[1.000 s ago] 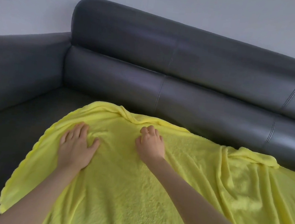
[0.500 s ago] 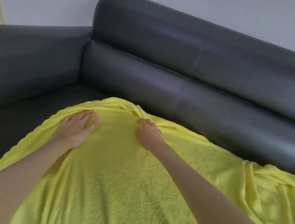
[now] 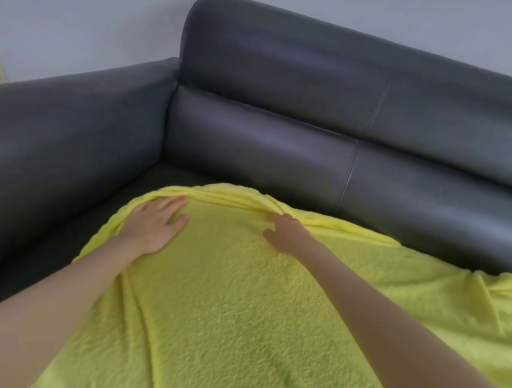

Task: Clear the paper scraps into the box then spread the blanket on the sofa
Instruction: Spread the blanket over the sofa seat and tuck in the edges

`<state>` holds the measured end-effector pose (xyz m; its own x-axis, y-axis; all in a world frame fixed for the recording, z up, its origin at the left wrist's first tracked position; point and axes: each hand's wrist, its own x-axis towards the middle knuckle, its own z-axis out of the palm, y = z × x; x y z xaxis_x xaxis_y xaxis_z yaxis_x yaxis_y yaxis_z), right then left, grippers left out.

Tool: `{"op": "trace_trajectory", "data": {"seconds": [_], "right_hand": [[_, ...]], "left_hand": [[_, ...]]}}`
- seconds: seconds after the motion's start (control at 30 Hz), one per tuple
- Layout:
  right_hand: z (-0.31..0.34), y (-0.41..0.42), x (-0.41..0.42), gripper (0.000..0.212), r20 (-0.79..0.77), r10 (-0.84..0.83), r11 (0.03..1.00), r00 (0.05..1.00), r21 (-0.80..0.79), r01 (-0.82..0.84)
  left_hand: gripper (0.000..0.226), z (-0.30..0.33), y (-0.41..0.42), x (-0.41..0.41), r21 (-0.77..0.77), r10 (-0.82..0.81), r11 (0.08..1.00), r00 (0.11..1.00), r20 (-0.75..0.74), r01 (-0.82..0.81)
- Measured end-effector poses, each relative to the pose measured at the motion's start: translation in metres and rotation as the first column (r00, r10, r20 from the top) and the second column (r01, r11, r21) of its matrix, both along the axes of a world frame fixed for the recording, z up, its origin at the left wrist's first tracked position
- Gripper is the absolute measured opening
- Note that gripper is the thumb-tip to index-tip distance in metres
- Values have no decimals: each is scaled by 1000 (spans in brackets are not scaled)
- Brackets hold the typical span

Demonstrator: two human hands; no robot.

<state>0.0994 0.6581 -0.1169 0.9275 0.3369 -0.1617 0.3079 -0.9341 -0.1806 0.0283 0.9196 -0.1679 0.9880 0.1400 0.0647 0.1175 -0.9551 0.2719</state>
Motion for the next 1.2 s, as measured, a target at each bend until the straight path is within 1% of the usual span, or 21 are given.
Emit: {"op": "trace_trajectory", "data": {"seconds": [0.1, 0.17, 0.23, 0.37, 0.47, 0.57, 0.67, 0.73, 0.8, 0.83, 0.87, 0.9, 0.93, 0.97, 1.0, 1.1, 1.13, 1.2], "right_hand": [[0, -1, 8, 51, 24, -53, 999, 998, -7, 53], [-1, -1, 14, 53, 52, -85, 995, 995, -42, 88], [-6, -2, 19, 56, 42, -108, 992, 993, -53, 110], [-15, 2, 26, 60, 21, -118, 993, 993, -26, 118], [-30, 10, 24, 61, 75, -106, 994, 992, -7, 106], [-47, 15, 21, 62, 173, -120, 993, 978, 17, 119], [-56, 13, 19, 63, 206, -120, 993, 971, 28, 117], [-60, 13, 19, 63, 218, -123, 992, 968, 22, 121], [-63, 12, 20, 64, 219, -133, 991, 967, 15, 133], [-65, 12, 21, 65, 219, -137, 990, 966, 11, 138], [-65, 12, 22, 65, 224, -140, 990, 965, 6, 143], [-66, 12, 22, 66, 226, -146, 989, 963, 3, 149], [-67, 12, 23, 66, 230, -152, 988, 961, 3, 155], [-68, 12, 23, 66, 237, -154, 987, 959, 3, 158], [-69, 12, 23, 66, 245, -155, 987, 957, 6, 158], [-71, 12, 22, 66, 259, -153, 988, 954, 16, 155], [-70, 11, 23, 66, 260, -155, 988, 953, 20, 156], [-71, 12, 22, 66, 265, -155, 988, 952, 21, 155]], "left_hand": [[55, -1, 14, 17, -5, -2, 1000, 1000, -24, 2], [56, -5, 26, 28, -12, 2, 1000, 999, -38, -3], [57, -11, 42, 39, -16, 19, 1000, 999, -48, -20], [57, -17, 74, 56, -40, 46, 998, 996, -71, -49], [55, -21, 89, 73, -58, 70, 996, 996, -52, -73], [53, -19, 94, 92, -82, 70, 994, 997, -25, -71], [53, -13, 86, 98, -4, 83, 996, 996, -25, -84], [51, -5, 75, 102, 134, 112, 985, 993, -42, -105], [42, 14, 50, 115, 290, 145, 950, 987, -69, -120], [38, 27, 35, 124, 332, 164, 934, 984, -71, -131], [34, 41, 18, 133, 346, 158, 928, 987, -43, -134], [31, 52, 2, 143, 338, 113, 934, 993, 22, -114], [27, 58, -11, 155, 316, 38, 946, 991, 127, -77], [23, 60, -22, 166, 282, -26, 958, 973, 230, -41], [22, 59, -31, 175, 231, -46, 973, 957, 285, -22], [22, 49, -43, 191, -22, 92, 996, 959, 268, -89], [22, 46, -45, 192, -75, 125, 991, 952, 278, -108], [20, 39, -44, 188, -110, 118, 990, 946, 302, -89]]}}
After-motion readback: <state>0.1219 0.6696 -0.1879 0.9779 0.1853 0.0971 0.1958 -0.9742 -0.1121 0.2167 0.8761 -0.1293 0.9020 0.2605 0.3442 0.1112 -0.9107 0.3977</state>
